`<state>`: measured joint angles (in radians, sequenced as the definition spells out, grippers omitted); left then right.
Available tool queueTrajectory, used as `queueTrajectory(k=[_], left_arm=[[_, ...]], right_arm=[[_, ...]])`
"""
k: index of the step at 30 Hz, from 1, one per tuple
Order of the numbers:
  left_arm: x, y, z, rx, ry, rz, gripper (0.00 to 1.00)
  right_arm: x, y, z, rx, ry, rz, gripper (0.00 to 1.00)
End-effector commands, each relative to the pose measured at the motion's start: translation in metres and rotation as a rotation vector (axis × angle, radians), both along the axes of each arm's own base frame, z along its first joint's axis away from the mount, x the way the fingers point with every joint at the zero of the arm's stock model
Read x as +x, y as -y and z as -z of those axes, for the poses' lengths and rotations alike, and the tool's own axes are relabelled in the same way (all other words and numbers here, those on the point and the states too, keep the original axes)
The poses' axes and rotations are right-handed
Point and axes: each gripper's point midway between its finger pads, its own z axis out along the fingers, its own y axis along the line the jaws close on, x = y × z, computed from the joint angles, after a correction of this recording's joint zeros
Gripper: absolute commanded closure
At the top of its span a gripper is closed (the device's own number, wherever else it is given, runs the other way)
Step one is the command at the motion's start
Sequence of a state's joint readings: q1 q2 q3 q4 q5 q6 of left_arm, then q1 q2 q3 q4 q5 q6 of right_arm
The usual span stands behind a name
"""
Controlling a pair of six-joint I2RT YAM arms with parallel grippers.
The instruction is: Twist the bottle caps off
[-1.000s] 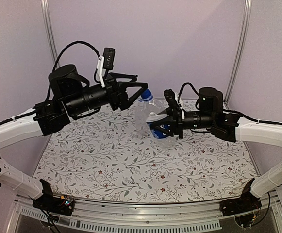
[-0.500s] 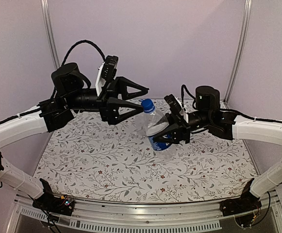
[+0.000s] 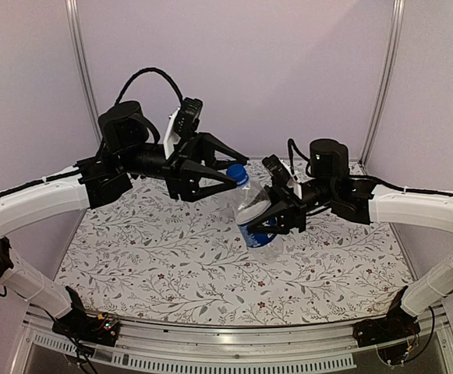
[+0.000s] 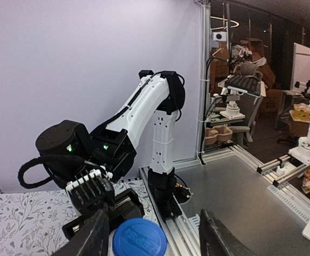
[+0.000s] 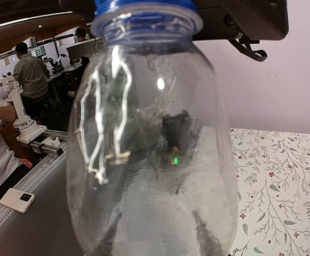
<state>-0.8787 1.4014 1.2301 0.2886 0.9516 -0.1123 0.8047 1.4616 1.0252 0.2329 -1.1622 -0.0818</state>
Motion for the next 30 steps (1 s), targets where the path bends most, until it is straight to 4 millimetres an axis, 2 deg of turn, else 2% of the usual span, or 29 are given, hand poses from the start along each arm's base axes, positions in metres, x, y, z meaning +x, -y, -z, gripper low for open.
queueTrajectory(k=[1,13,20,25,30], left_arm=[[0.006,0.000,-0.008,-0.027,0.034,-0.007,0.47],[0.011,0.004,-0.002,-0.013,0.028,-0.022,0.59],[0.016,0.003,-0.002,-0.010,0.014,-0.060,0.77],[0.035,-0.004,-0.008,-0.038,-0.024,-0.219,0.89],[0.075,-0.020,-0.019,-0.101,-0.179,-0.564,1.00]], right_arm=[[0.002,-0.002,-0.009,0.017,0.008,-0.007,0.66],[0.004,-0.002,-0.006,0.010,0.003,0.005,0.66],[0.011,-0.004,-0.004,0.000,0.007,0.054,0.66],[0.037,-0.007,-0.001,-0.036,0.020,0.235,0.67],[0.080,-0.003,0.001,-0.082,0.047,0.506,0.67]])
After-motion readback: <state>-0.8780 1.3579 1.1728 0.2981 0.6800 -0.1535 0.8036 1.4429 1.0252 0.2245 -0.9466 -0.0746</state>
